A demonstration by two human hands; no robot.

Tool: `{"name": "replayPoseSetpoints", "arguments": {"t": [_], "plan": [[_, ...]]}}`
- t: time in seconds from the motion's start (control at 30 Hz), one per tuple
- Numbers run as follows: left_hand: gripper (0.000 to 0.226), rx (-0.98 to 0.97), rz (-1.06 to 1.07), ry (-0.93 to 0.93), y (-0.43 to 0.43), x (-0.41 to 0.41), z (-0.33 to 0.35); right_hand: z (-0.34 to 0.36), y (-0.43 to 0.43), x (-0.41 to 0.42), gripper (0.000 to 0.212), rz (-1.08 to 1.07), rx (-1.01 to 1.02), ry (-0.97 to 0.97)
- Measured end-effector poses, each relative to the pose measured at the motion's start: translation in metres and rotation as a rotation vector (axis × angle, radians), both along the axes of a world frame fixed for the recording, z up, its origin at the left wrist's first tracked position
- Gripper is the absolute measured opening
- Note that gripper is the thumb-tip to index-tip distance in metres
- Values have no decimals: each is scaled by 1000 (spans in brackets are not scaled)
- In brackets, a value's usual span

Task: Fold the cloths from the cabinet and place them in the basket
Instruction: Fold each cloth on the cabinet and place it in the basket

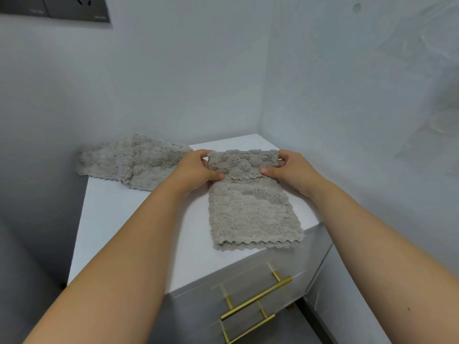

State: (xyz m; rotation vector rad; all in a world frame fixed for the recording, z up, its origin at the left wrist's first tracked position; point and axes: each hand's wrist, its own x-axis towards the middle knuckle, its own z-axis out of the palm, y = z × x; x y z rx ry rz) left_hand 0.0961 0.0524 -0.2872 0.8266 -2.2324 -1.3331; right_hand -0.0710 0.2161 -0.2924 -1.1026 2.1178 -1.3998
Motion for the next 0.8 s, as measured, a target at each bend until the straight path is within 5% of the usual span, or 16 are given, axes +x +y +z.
{"name": "replayPoseSetpoints", "arguments": {"t": [0.13,0.2,0.47,0.8], "plan": [[21,26,48,20,2,0,-1,3,2,-1,35,83,31,-76],[42,16,33,6,2,1,-2,2,0,-4,28,82,44,-52],[30,52,-49,77,-2,2,-5,0,2,-7,27,31,-119,-205],[28,70,29,234,0,2,-7,-1,3,-7,33,57,-158,-167]]}}
